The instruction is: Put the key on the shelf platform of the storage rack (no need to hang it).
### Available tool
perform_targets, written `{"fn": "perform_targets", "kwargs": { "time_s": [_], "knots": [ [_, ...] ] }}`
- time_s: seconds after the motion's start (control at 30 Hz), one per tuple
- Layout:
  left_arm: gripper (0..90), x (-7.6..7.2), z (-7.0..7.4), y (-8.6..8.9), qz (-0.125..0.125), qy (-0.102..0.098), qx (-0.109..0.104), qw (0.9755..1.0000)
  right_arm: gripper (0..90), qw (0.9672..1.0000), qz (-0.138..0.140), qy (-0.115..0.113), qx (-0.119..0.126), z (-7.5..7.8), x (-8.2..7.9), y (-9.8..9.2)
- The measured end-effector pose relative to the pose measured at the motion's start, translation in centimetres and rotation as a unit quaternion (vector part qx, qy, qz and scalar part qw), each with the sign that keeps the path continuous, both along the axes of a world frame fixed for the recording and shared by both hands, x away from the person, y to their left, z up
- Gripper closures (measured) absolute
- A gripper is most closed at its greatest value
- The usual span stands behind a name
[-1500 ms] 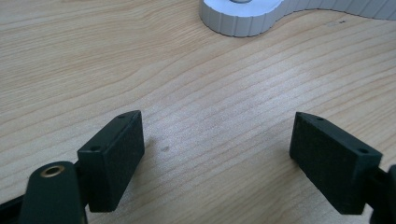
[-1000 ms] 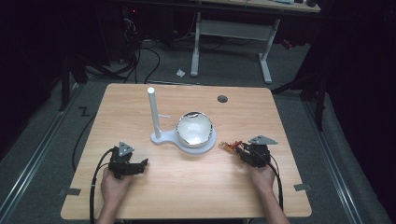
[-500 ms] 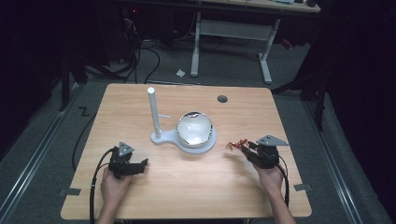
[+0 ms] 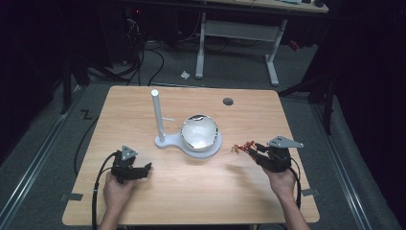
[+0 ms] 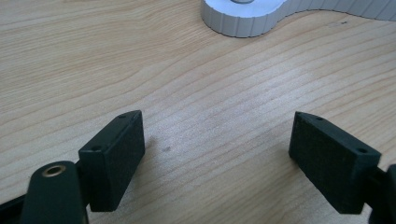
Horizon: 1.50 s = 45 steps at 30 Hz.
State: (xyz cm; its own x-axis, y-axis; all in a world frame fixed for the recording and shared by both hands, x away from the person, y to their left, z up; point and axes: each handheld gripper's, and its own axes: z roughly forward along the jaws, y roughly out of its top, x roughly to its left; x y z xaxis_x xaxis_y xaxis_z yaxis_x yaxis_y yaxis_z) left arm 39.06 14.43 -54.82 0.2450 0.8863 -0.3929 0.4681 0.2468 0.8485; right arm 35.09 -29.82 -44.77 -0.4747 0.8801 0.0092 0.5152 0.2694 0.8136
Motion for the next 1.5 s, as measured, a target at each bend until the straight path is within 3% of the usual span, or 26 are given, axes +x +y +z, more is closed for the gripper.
{"fn": "perform_targets", "kwargs": {
  "time_s": [0.57,1.07,1.5],
  "knots": [
    [19.0,0.0,0.0,0.0,0.002,-0.001,-0.002,1.0,64.6,0.9989,0.037,-0.007,0.027,2.2,0.8,1.9],
    [19.2,0.0,0.0,0.0,0.004,-0.001,-0.003,1.0,64.6,0.9941,0.1,-0.029,0.032,5.6,2.6,6.1],
    [19.4,0.0,0.0,0.0,0.003,-0.001,-0.001,1.0,64.6,0.9934,0.114,-0.005,0.014,4.9,4.9,9.1]
  ]
}}
